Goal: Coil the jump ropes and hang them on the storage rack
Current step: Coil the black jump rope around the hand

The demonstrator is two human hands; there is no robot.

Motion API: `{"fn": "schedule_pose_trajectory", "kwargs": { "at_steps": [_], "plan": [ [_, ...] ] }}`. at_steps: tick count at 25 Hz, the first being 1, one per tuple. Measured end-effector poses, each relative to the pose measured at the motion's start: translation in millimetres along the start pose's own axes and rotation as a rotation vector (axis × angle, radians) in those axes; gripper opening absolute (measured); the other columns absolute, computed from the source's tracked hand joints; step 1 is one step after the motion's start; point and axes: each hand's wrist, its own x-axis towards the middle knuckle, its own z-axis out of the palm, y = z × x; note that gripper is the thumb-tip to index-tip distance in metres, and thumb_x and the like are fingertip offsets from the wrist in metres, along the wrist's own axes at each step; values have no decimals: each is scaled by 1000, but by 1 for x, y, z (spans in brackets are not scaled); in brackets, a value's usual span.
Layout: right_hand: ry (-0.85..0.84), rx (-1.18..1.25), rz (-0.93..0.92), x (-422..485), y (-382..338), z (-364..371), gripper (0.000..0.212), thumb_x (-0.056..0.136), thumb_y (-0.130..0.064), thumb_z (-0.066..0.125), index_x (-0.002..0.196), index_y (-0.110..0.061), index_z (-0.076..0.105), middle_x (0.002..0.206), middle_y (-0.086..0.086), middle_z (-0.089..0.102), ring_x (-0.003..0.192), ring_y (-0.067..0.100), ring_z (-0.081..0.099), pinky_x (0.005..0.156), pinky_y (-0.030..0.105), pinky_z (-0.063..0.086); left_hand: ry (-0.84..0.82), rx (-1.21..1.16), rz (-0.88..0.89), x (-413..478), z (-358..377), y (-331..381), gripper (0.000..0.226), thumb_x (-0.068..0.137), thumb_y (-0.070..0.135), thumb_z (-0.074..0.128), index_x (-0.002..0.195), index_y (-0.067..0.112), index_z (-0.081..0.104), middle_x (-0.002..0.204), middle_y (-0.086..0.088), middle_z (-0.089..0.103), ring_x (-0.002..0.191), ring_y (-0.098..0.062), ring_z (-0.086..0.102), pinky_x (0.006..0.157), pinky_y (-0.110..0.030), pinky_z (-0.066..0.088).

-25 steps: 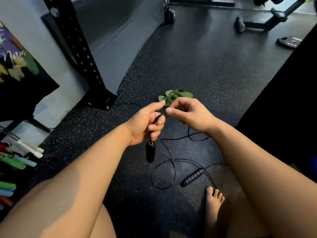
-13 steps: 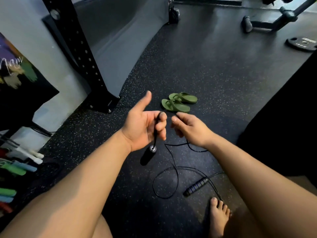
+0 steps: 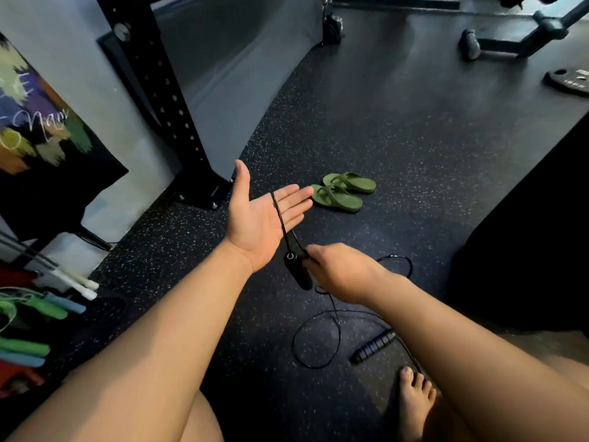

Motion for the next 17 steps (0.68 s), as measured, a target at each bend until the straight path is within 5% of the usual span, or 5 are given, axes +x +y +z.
{"fn": "schedule_pose_trajectory", "kwargs": {
  "at_steps": [9, 14, 17],
  "plan": [
    [-52, 55, -200, -19, -9, -21, 15, 103, -36, 48, 103, -27, 59, 73, -7, 70, 68, 8, 64, 69, 37, 54, 163, 224, 33, -9, -10, -3, 114, 87, 85, 6, 157, -3, 22, 152, -20, 50, 144, -31, 45, 124, -44, 26],
    [151, -41, -368, -26, -8, -25, 23, 101, -43, 48, 112, -33, 65, 97, -8, 74, 83, 17, 68, 66, 36, 54, -94, 570, -180, -23, -14, -22, 163, 30, 111, 36, 150, 0, 39, 146, -19, 57, 135, -24, 55, 107, -27, 42],
    [249, -49, -379, -22, 2, -37, 28, 99, -46, 47, 114, -35, 68, 105, -12, 74, 93, 13, 70, 71, 36, 53, -315, 635, -231, -31, -13, -28, 147, 47, 109, 29, 137, -4, 55, 134, -24, 65, 127, -28, 62, 111, -36, 43]
  ]
}}
